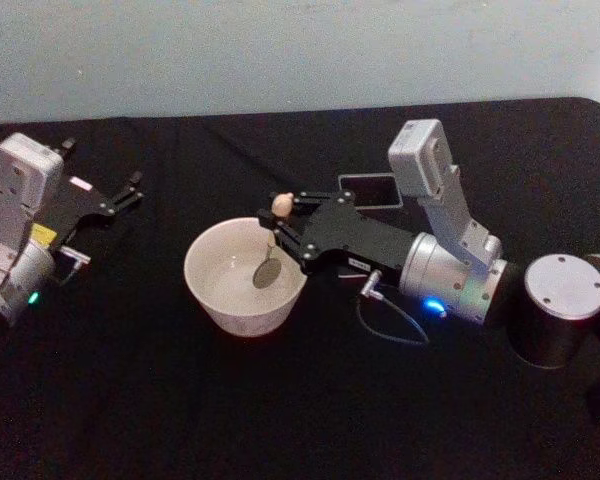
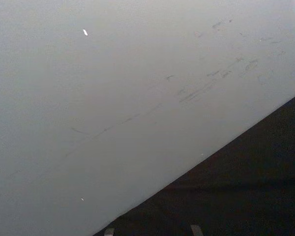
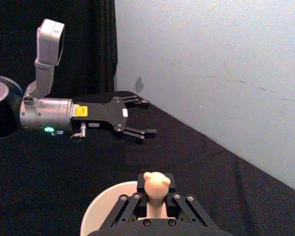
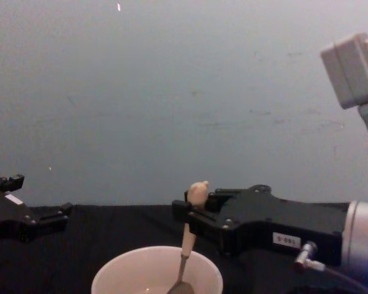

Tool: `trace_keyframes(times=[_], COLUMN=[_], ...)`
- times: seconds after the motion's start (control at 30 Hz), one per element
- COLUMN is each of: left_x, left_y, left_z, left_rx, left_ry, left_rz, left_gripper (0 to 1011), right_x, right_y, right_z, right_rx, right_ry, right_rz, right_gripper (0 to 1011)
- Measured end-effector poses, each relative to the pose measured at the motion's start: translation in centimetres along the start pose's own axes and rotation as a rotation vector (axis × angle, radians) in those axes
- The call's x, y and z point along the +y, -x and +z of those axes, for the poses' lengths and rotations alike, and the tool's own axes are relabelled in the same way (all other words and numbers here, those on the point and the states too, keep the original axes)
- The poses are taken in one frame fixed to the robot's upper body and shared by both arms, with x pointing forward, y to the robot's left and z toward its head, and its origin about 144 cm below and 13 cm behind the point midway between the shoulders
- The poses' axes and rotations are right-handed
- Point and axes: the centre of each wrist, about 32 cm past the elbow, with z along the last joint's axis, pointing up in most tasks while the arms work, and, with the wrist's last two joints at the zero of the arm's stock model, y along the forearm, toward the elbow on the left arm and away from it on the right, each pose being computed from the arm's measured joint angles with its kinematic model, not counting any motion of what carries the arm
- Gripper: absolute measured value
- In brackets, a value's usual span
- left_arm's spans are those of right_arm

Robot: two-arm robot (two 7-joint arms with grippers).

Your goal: Pick up the stirring spoon with one hand, stir inside the cup, then place it back in its original position.

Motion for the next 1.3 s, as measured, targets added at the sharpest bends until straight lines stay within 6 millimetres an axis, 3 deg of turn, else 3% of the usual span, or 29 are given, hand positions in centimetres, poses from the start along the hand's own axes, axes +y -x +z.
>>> trace_keyframes(times=[0.67, 1.3], left_x=[0.0, 0.0], left_y=[0.0, 0.0], left_z=[0.0, 0.0], left_rx=[0.000, 0.000], left_ry=[0.000, 0.000], left_rz=[0.000, 0.000], left_gripper=[1001, 1001], right_x=[-1.4, 1.5], right_y=[1.2, 1.3], right_z=[0.5, 0.1], right_rx=[0.001, -0.031], right_ry=[-0.005, -0.003], right_rz=[0.075, 0.064], right_gripper=[198, 199])
